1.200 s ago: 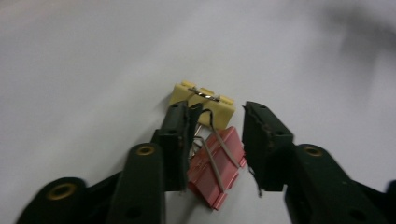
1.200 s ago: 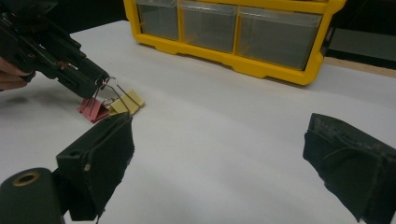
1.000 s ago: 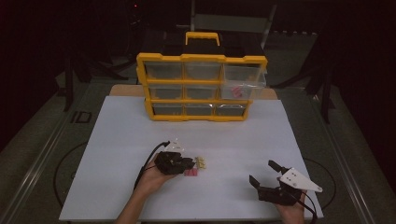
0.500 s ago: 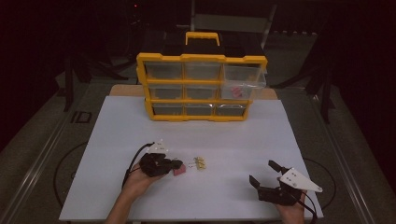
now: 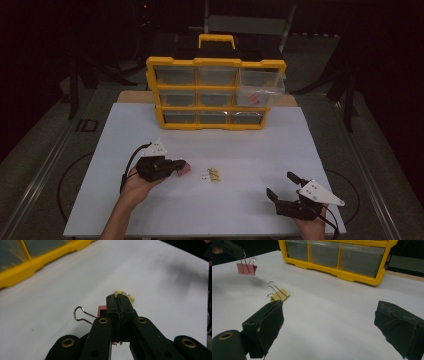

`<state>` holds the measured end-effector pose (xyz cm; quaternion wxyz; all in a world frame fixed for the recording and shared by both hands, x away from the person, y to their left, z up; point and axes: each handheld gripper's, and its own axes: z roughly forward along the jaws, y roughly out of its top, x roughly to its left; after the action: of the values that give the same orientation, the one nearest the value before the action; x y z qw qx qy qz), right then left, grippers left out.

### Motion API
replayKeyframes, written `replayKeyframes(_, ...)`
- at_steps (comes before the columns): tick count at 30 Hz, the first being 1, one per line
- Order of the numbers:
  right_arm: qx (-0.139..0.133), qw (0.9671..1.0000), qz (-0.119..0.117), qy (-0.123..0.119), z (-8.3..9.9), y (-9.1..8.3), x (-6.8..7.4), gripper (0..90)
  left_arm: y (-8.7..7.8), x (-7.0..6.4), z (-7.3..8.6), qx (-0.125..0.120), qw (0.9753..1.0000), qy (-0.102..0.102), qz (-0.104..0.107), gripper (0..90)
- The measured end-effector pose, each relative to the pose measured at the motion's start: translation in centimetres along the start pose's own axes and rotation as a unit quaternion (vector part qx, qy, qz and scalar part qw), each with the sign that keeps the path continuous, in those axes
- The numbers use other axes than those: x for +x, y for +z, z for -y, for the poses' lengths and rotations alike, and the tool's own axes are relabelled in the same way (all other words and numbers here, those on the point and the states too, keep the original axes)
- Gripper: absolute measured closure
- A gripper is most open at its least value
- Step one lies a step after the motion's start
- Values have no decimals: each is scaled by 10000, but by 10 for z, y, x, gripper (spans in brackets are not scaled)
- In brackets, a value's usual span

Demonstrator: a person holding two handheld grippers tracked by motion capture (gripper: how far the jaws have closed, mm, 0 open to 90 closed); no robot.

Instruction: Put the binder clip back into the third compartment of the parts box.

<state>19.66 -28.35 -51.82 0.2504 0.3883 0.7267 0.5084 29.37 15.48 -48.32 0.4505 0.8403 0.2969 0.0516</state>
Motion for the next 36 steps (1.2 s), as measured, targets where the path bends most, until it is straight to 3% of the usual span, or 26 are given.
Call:
replayKeyframes(16, -12, 10000, 1, 2, 0, -1, -1, 84, -16, -2, -63, -264, 9983, 478, -222, 899)
replayKeyframes(36, -14, 10000, -16, 9, 0, 0, -1, 84, -28, -1, -132, -619, 9947, 780, -254, 899)
